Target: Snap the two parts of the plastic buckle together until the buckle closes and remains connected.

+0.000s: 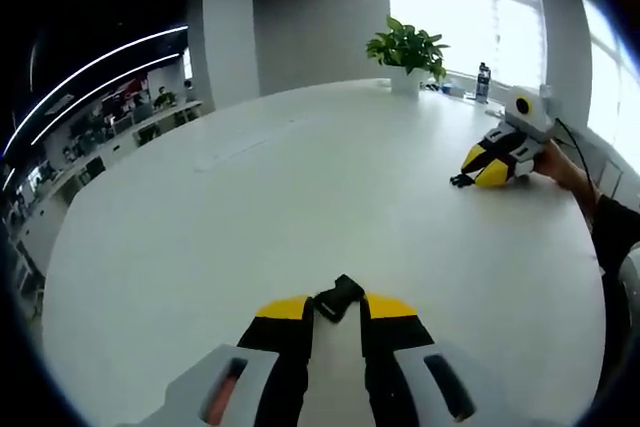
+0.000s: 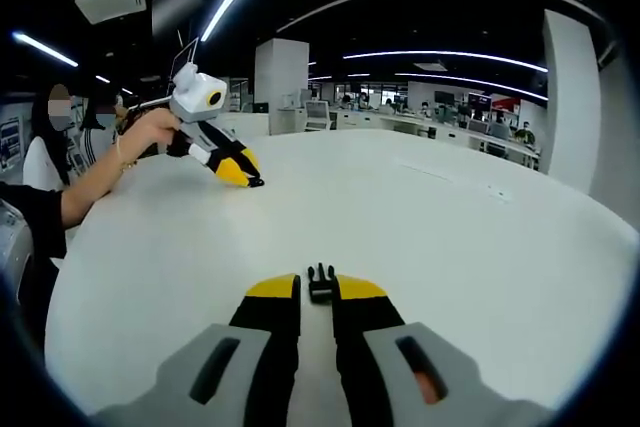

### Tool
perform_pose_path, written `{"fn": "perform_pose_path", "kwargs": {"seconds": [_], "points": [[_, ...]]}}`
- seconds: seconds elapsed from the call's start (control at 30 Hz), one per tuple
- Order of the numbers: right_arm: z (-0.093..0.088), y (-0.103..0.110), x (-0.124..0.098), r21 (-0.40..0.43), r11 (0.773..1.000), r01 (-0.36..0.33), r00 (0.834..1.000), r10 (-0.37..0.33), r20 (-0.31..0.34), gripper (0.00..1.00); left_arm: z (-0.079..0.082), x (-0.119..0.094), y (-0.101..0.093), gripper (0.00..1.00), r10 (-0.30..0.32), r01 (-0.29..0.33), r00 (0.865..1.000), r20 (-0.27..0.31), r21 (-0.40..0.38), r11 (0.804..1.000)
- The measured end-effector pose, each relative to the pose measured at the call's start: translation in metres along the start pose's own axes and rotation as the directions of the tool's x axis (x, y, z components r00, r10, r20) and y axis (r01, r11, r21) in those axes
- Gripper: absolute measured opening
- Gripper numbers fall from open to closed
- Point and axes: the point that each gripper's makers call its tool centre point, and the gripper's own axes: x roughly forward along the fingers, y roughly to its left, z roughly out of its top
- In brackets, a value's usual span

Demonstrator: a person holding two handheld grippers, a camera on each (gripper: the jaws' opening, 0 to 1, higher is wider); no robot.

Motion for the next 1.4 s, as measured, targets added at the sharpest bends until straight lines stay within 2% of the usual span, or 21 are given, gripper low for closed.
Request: {"fn": "perform_pose_path", "kwargs": {"seconds": [0.27,0.4,0.7,0.77,1.1,1.3,1.4], "points": [[0.000,0.000,0.000,0.000,1.000,0.000,1.000,0.000,0.002,0.13,0.001,0.006,-0.008,0.18,-0.031,0.032,0.999,0.027,-0.049,0.998],[0.000,0.001,0.000,0.001,1.000,-0.001,1.000,0.001,0.001,0.13,0.005,0.010,-0.011,0.18,-0.051,0.056,0.997,0.060,-0.072,0.996],[0.000,0.001,0.000,0.002,1.000,-0.002,1.000,0.002,0.002,0.13,0.013,0.019,-0.022,0.18,-0.107,0.116,0.988,0.109,-0.077,0.990],[-0.001,0.001,0.000,0.002,1.000,-0.003,1.000,0.003,0.002,0.13,0.015,0.022,-0.019,0.18,-0.089,0.097,0.989,0.118,-0.063,0.993],[-0.001,0.001,0.000,0.002,1.000,-0.002,1.000,0.002,0.004,0.13,0.011,0.023,-0.023,0.17,-0.075,0.081,0.992,0.104,-0.060,0.995],[-0.001,0.001,0.000,0.003,1.000,-0.003,1.000,0.003,0.003,0.13,0.010,0.024,-0.023,0.17,-0.041,0.042,0.995,0.089,-0.006,0.999],[-0.001,0.000,0.000,0.003,1.000,-0.001,1.000,0.001,0.004,0.13,0.011,0.025,-0.025,0.16,-0.052,0.053,0.994,0.091,0.000,0.999]]}}
